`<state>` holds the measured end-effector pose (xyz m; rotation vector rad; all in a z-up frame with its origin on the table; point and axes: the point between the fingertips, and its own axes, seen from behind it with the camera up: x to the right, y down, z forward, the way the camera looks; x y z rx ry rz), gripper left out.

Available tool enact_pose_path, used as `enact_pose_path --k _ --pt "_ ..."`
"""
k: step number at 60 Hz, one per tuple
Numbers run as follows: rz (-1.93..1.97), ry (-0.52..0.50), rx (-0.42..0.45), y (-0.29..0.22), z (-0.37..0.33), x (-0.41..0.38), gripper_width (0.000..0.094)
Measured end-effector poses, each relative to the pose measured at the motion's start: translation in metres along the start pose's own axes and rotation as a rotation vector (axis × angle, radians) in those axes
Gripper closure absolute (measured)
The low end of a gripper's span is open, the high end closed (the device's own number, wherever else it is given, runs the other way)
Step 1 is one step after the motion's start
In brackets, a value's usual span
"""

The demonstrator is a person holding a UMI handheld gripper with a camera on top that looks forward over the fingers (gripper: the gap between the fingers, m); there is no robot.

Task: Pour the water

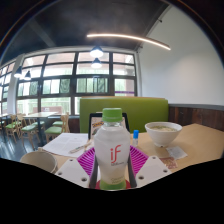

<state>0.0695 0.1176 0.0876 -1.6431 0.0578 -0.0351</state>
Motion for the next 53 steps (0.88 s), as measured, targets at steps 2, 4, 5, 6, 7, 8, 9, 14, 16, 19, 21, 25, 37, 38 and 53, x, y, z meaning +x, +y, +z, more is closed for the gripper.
enact_pose_path --k 2,4,5,6,7,8,9,14,16,19,21,25,37,38,53 --pt "-0.014 -0.006 -0.031 0.005 -0.001 0.0 0.0432" --pt "-0.047 -0.01 -0.088 0.015 -0.003 0.003 0.0341" --pt "-0.062 -0.017 -0.112 0.019 -0.005 0.003 0.027" --pt "-0.073 -0.023 -0.127 0.021 -0.007 0.004 0.0188" --pt "-0.079 -0.024 -0.133 0.021 -0.01 0.005 0.0151" --pt "-0.082 -0.024 -0.13 0.019 -0.012 0.007 0.0091" --pt "-0.081 -0.027 -0.126 0.017 -0.015 0.008 0.0087" --pt "-0.073 -0.003 -0.103 0.005 -0.042 0.022 0.0116" --pt "-0.07 -0.008 -0.105 0.002 -0.057 0.022 0.0112" --pt "-0.063 -0.027 -0.104 -0.006 -0.079 0.018 0.0111" --pt "-0.058 -0.037 -0.102 -0.01 -0.096 0.015 0.011" --pt "-0.043 -0.05 -0.106 -0.018 -0.135 0.012 0.0107" --pt "0.001 -0.11 -0.123 -0.026 -0.253 -0.001 0.0108" --pt "0.002 -0.116 -0.126 -0.026 -0.261 -0.003 0.011" --pt "-0.03 -0.133 -0.096 -0.028 -0.344 -0.009 0.0107"
